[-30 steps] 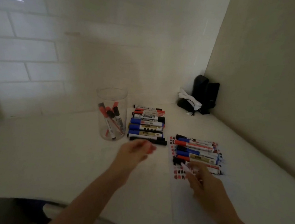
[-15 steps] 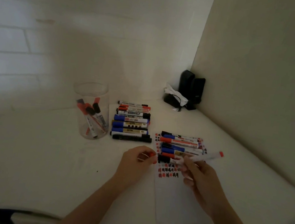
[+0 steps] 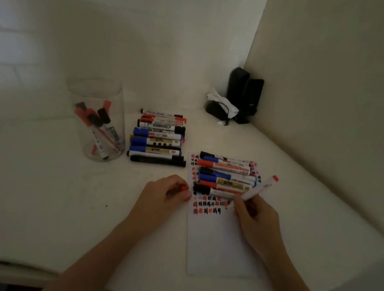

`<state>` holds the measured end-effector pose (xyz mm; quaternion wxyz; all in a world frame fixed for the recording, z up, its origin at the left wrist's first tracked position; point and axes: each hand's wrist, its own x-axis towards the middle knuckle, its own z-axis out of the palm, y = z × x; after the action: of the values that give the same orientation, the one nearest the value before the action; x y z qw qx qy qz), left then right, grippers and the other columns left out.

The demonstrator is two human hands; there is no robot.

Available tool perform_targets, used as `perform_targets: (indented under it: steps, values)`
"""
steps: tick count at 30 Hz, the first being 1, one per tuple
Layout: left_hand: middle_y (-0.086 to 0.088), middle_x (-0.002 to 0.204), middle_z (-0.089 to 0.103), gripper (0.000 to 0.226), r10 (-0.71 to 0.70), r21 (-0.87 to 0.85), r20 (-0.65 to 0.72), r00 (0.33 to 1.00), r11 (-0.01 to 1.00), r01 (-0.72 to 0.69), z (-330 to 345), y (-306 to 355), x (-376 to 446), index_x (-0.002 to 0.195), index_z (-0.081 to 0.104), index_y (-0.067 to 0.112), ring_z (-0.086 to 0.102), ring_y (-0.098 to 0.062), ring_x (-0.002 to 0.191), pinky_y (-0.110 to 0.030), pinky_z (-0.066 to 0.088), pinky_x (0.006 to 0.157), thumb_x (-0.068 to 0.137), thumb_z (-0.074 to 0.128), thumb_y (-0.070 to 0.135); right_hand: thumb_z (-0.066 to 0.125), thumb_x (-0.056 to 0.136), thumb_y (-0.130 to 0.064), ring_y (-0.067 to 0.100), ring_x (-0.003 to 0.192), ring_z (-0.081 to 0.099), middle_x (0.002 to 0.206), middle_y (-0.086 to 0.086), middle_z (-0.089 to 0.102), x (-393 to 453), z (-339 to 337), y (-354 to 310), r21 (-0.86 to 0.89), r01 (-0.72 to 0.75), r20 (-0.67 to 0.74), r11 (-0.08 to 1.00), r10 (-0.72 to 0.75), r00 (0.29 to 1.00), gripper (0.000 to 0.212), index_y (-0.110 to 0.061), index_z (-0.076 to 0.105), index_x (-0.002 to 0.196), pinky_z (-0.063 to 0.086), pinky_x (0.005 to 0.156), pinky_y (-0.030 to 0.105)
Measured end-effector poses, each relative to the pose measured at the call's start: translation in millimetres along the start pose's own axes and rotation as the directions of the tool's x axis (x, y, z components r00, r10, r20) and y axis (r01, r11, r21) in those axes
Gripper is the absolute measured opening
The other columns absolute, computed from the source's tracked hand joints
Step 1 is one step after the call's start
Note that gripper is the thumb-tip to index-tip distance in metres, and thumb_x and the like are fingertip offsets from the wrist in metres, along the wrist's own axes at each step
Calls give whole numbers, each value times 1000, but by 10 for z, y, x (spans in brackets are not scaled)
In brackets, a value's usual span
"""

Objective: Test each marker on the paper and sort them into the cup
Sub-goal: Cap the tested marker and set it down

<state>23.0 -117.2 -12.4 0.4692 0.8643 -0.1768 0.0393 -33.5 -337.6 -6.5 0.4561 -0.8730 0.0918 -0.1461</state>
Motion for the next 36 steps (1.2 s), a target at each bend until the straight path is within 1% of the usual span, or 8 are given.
perform_targets:
  steps: [3, 10, 19, 23, 26, 29, 33, 36]
  values:
    - [17, 89, 66, 9, -8, -5, -12, 1000, 1000, 8, 9, -2, -4, 95, 64, 27, 57, 14, 88, 1, 39, 75, 88, 65, 33, 57, 91, -35, -15, 77, 60, 85, -27, 60, -10, -4, -6, -17, 58, 5, 998, -58, 998, 11, -34, 58, 102, 44, 64, 2]
    - [19, 93, 65, 11, -32, 35, -16, 999, 999, 32, 16, 4, -1, 98, 63, 31, 58, 13, 86, -1, 41, 71, 89, 63, 36, 57, 88, -38, -14, 77, 61, 82, -26, 60, -11, -7, 2, -28, 87, 30, 996, -86, 996, 20, -27, 62, 105, 46, 66, 2]
    - [23, 90, 59, 14, -42, 51, -13, 999, 998, 42, 21, 12, 5, 100, 62, 28, 52, 19, 81, 7, 35, 71, 89, 63, 37, 58, 90, -35, -15, 76, 55, 95, -21, 59, 8, 32, 40, -69, 114, 17, 991, -113, 993, 30, -19, 63, 115, 41, 65, -3]
    - [23, 90, 60, 12, -32, 34, -20, 999, 999, 33, 20, 0, 2, 98, 62, 30, 53, 21, 80, 6, 36, 72, 88, 64, 36, 59, 89, -36, -12, 73, 59, 83, -27, 57, 11, 12, 39, -41, 74, 38, 996, -72, 997, 26, -22, 63, 112, 42, 63, -2]
    - [27, 86, 58, 10, -33, 28, -22, 999, 999, 34, 24, 1, 1, 96, 61, 32, 51, 26, 82, 6, 35, 72, 88, 65, 36, 59, 89, -37, -11, 76, 59, 88, -24, 59, 7, 29, 42, -77, 96, 41, 992, -93, 995, 26, -22, 63, 111, 43, 64, -1]
    - [27, 85, 57, 11, -31, 41, -19, 999, 999, 31, 26, 1, -1, 97, 61, 31, 52, 23, 80, 6, 35, 72, 88, 64, 37, 59, 89, -36, -12, 77, 57, 94, -20, 59, 11, 32, 49, -71, 107, 10, 992, -107, 994, 29, -20, 64, 113, 42, 65, -2]
    - [24, 87, 60, 11, -28, 32, -24, 999, 999, 29, 26, -5, 5, 97, 62, 31, 52, 24, 81, 7, 35, 73, 88, 64, 36, 60, 88, -35, -17, 74, 57, 88, -28, 56, 13, 14, 31, -28, 82, 23, 996, -82, 996, 26, -23, 63, 112, 42, 64, -3]
    - [24, 87, 58, 11, -25, 38, -23, 999, 999, 26, 26, -6, 9, 97, 62, 30, 52, 21, 79, 7, 35, 73, 88, 64, 36, 60, 88, -37, -12, 75, 59, 87, -25, 58, 9, 23, 13, -39, 90, 33, 995, -89, 996, 24, -26, 62, 109, 42, 63, -2]
